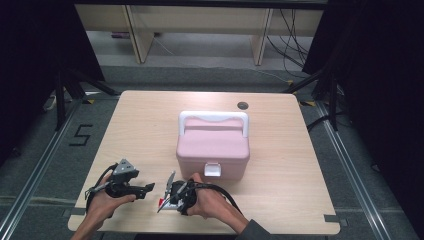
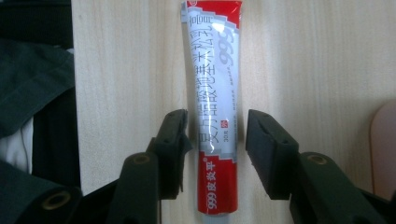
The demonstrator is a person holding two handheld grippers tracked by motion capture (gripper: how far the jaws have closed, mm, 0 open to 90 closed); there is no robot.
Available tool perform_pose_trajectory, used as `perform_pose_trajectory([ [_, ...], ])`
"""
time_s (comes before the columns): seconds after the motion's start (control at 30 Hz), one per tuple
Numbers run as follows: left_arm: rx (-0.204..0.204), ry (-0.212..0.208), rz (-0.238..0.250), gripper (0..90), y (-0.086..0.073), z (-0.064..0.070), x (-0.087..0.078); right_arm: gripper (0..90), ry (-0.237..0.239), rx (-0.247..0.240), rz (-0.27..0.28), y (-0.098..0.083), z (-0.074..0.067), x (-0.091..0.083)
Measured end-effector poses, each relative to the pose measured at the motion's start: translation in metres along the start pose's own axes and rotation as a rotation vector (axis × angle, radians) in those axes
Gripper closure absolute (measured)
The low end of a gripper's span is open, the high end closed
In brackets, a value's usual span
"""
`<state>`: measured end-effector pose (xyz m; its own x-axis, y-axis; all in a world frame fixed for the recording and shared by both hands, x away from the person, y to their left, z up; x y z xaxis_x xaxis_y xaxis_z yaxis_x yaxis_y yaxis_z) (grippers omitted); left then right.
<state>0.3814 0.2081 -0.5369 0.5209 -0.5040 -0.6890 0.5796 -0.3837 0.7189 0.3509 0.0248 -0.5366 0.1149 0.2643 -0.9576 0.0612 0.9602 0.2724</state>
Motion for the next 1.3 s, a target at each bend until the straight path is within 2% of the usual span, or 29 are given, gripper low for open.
perform_pose_trajectory([
  [0.07, 0.003, -0.006, -0.013, 20.2, 0.000, 0.000, 0.000, 60.0, 0.001, 0.013, -0.013, 0.000, -0.001, 0.001],
  [0.2, 0.006, -0.007, -0.003, 20.4, 0.000, 0.000, 0.000, 60.7, 0.025, -0.004, -0.032, 0.004, 0.000, 0.005],
  [0.27, 0.008, -0.006, -0.012, 20.5, -0.001, 0.000, 0.000, 61.0, 0.030, 0.004, -0.035, 0.004, -0.001, 0.006],
  [0.33, 0.003, -0.008, -0.001, 20.6, 0.000, 0.001, 0.001, 63.6, 0.026, -0.026, -0.032, 0.006, 0.002, 0.006],
  [0.43, 0.005, -0.009, -0.009, 20.7, 0.000, 0.002, 0.000, 68.5, 0.029, -0.036, -0.039, 0.006, 0.002, 0.006],
  [0.5, 0.003, -0.008, -0.009, 20.7, 0.000, 0.002, 0.001, 69.2, 0.040, -0.034, -0.042, 0.005, 0.002, 0.006],
  [0.53, 0.005, -0.009, -0.013, 20.7, 0.000, 0.002, 0.000, 69.3, 0.056, -0.009, -0.067, 0.004, -0.001, 0.005],
  [0.63, 0.002, -0.008, -0.008, 20.8, 0.000, 0.002, 0.000, 69.6, 0.048, 0.003, -0.078, 0.003, -0.002, 0.003],
  [0.67, 0.004, -0.009, 0.001, 20.8, 0.000, 0.001, 0.001, 69.7, 0.052, -0.004, -0.071, 0.003, -0.001, 0.003],
  [0.7, 0.007, -0.006, -0.004, 20.8, 0.000, 0.001, 0.000, 69.7, 0.040, -0.051, -0.041, 0.005, 0.003, 0.003],
  [0.73, 0.005, -0.008, 0.001, 20.9, 0.000, 0.000, 0.001, 69.7, 0.040, -0.046, -0.040, 0.004, 0.003, 0.002],
  [0.77, 0.006, -0.008, -0.008, 20.9, 0.000, 0.000, 0.000, 69.8, 0.041, -0.029, -0.061, 0.002, 0.001, -0.002],
  [0.83, 0.004, -0.002, -0.008, 20.9, 0.000, 0.000, 0.001, 69.8, 0.038, -0.017, -0.064, 0.000, -0.001, -0.005],
  [0.9, 0.005, -0.005, -0.004, 21.0, 0.000, 0.000, 0.000, 69.8, 0.027, -0.034, -0.052, 0.000, 0.001, -0.009],
  [0.93, 0.005, -0.005, -0.006, 21.0, 0.000, 0.000, 0.000, 69.8, 0.009, -0.019, -0.043, -0.002, 0.001, -0.016],
  [1.0, 0.003, -0.006, -0.006, 21.0, 0.000, 0.000, 0.000, 69.8, 0.008, -0.013, -0.037, -0.003, 0.001, -0.019],
  [1.03, -0.004, -0.004, -0.009, 21.0, -0.001, 0.000, 0.001, 69.8, 0.006, -0.026, -0.022, -0.004, 0.002, -0.022],
  [1.1, -0.017, -0.010, -0.003, 21.0, -0.001, 0.000, 0.002, 69.8, -0.003, -0.009, -0.009, -0.008, 0.002, -0.028],
  [1.13, -0.011, -0.012, -0.012, 21.0, -0.001, 0.000, 0.002, 69.8, -0.010, 0.008, -0.013, -0.013, -0.001, -0.034],
  [1.2, -0.011, -0.010, -0.009, 21.0, -0.001, 0.000, 0.002, 69.8, -0.010, -0.001, -0.004, -0.016, -0.001, -0.037],
  [1.23, -0.010, -0.011, -0.009, 21.0, -0.001, 0.000, 0.002, 69.8, -0.018, 0.023, 0.011, -0.023, -0.002, -0.044],
  [1.3, -0.009, -0.012, -0.009, 21.0, -0.001, 0.000, 0.001, 69.8, -0.026, 0.033, 0.019, -0.026, -0.003, -0.048],
])
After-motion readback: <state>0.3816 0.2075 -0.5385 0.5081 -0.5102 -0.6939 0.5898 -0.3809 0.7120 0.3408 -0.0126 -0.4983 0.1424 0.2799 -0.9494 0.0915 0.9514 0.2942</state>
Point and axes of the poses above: each handheld gripper's, and its own axes: x roughly forward along the jaws, y roughly out of its top, z roughly to its right, the point moved 6 cm from there along x, roughly forward along the jaws, and after that the axes turned 2 degrees about -y, right-handed, at the moved point
